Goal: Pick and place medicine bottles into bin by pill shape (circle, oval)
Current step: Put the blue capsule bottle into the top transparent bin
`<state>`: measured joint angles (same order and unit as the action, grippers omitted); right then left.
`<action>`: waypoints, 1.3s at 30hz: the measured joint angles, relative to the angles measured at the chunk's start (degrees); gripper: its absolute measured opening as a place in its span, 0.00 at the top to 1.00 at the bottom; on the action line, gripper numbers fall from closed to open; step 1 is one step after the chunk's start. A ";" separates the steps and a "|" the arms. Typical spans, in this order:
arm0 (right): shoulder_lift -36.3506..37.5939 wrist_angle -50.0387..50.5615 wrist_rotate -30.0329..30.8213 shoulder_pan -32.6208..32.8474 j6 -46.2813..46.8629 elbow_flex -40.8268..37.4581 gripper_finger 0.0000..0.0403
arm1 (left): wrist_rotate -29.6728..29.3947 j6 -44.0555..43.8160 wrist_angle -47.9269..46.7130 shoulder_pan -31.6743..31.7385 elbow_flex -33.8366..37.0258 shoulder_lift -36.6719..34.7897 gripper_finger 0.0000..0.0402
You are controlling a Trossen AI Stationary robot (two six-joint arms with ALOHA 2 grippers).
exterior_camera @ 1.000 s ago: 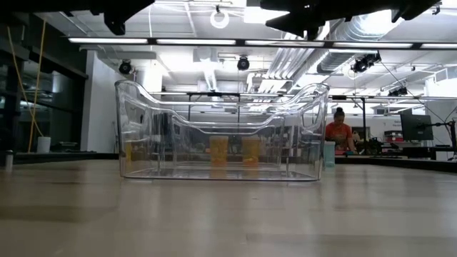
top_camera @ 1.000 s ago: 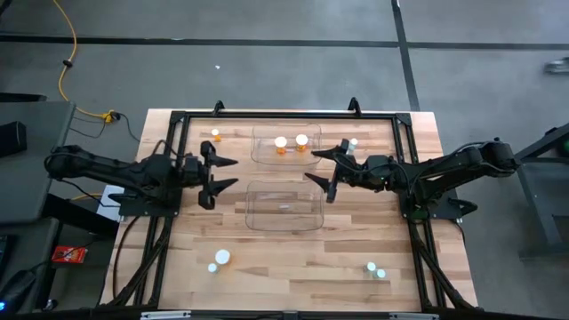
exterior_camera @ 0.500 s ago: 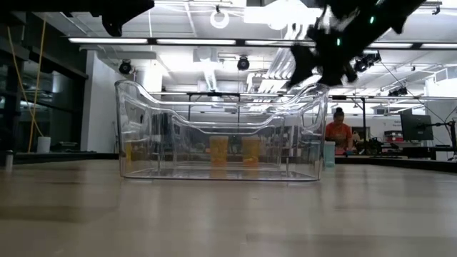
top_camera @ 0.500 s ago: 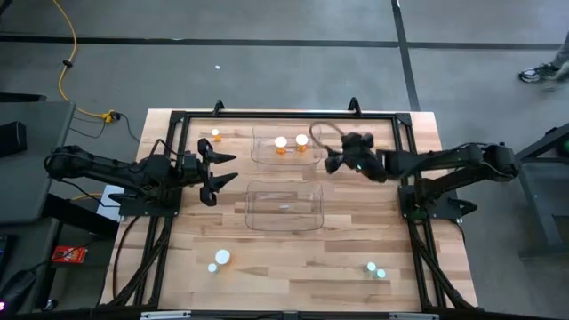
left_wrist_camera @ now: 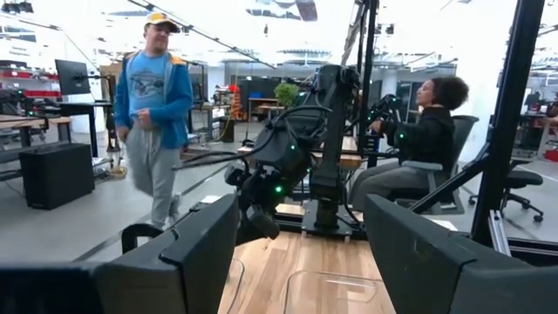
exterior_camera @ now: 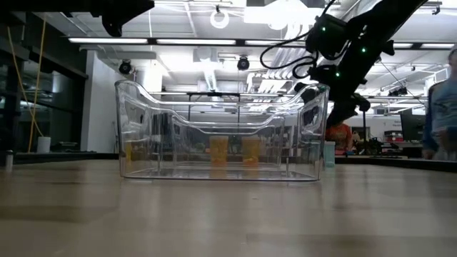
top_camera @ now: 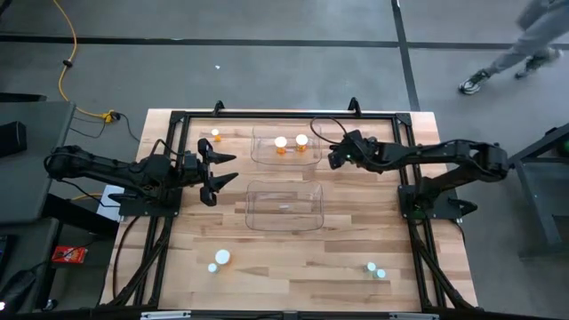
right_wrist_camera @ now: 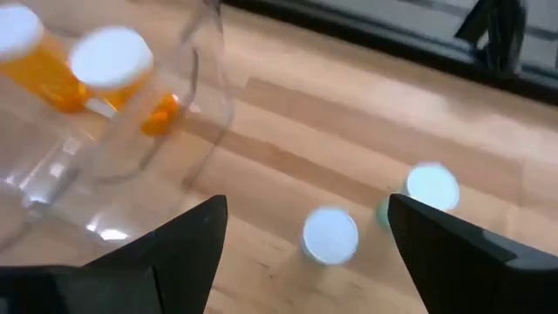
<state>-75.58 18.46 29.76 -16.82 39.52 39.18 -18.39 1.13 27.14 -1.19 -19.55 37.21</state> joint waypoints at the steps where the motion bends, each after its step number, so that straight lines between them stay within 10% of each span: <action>1: -0.25 0.56 -0.02 0.00 0.46 0.00 0.23 | 0.00 0.00 -0.07 0.00 0.00 0.00 0.41; 39: -5.83 0.13 -3.46 -3.15 1.60 -0.02 0.47 | 0.00 0.00 -0.31 0.00 0.00 0.00 0.41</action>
<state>-81.41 18.59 26.30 -19.97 41.12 39.16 -18.39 1.13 26.83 -1.19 -19.55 37.21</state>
